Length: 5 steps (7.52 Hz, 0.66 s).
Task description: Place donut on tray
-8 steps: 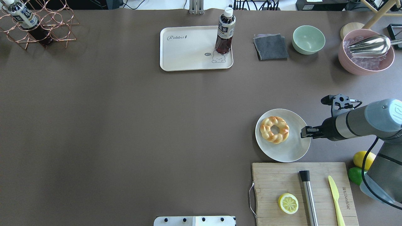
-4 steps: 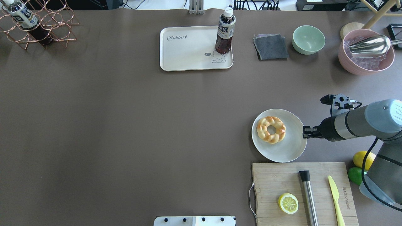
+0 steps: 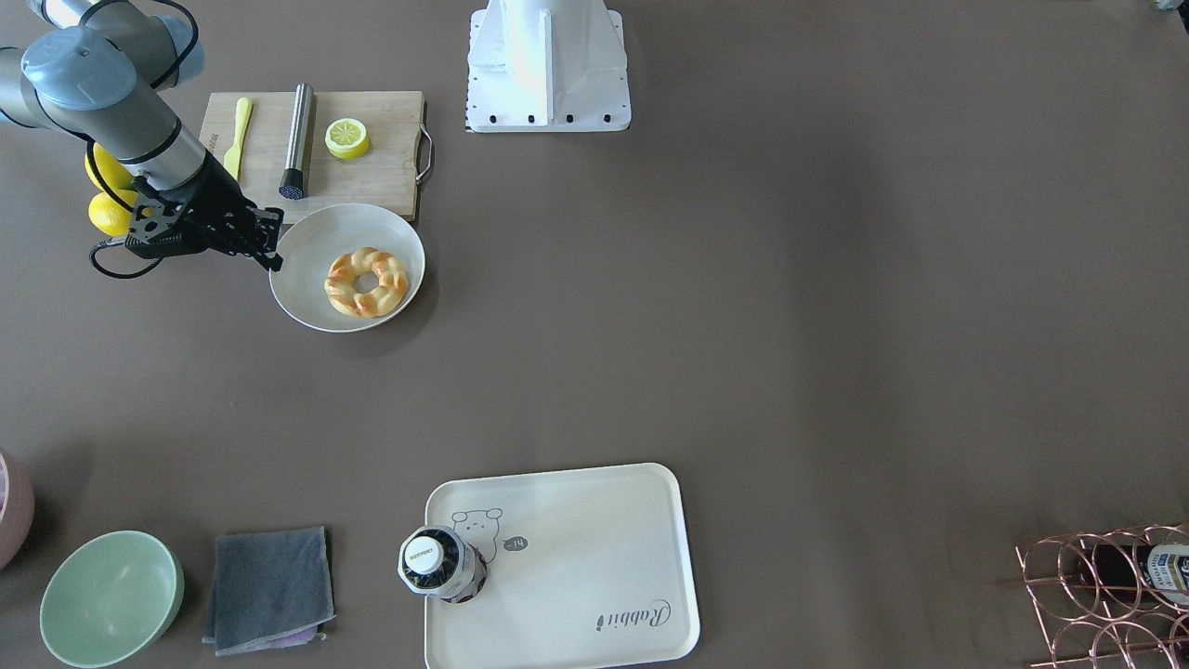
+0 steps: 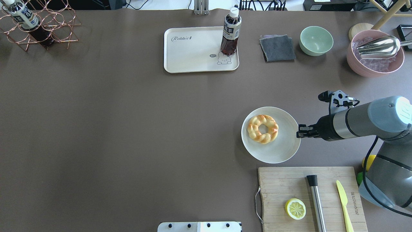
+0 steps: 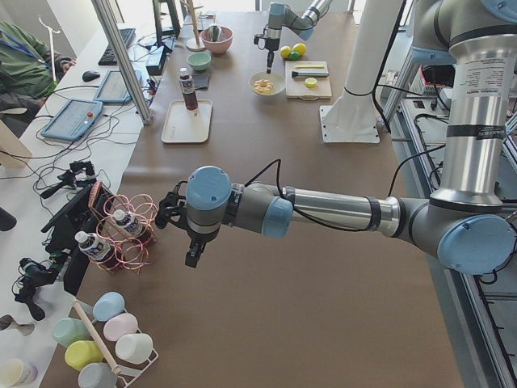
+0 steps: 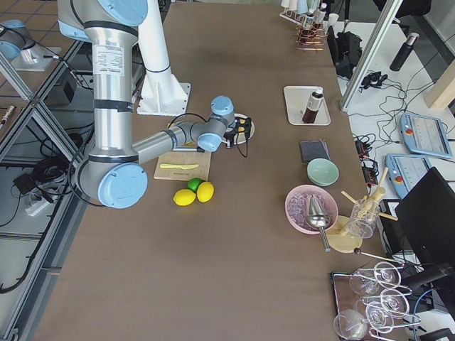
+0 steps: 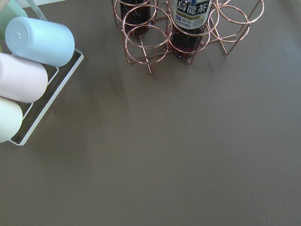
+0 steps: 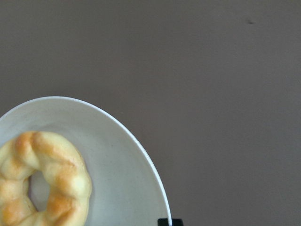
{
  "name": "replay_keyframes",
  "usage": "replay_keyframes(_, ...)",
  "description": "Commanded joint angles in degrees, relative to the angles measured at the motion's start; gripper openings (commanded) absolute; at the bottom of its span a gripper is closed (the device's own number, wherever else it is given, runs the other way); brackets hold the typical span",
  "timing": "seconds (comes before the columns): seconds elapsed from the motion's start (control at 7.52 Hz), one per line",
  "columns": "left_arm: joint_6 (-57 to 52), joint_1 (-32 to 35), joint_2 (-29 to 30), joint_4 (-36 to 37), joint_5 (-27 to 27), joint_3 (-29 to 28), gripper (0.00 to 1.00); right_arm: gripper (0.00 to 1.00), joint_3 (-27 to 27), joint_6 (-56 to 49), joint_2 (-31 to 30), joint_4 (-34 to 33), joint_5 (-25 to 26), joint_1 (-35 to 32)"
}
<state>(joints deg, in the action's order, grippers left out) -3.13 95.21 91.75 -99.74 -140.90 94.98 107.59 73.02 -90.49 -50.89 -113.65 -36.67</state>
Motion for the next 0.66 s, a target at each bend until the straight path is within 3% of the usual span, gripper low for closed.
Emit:
replay_keyframes(0.0,6.3,-0.3,1.7,0.0,-2.6,0.0,0.98,0.00,0.2,5.8,9.1,-2.5,0.0,0.7)
replay_keyframes(0.27,13.4,-4.8,4.1,-0.1,-4.4,0.2,0.98,0.00,-0.1,10.4,22.2,-13.7,1.1,3.1)
replay_keyframes(0.53,18.6,-7.3,6.4,-0.1,-5.9,0.6,0.98,0.00,-3.1,17.5,37.9,-26.0,7.8,8.3)
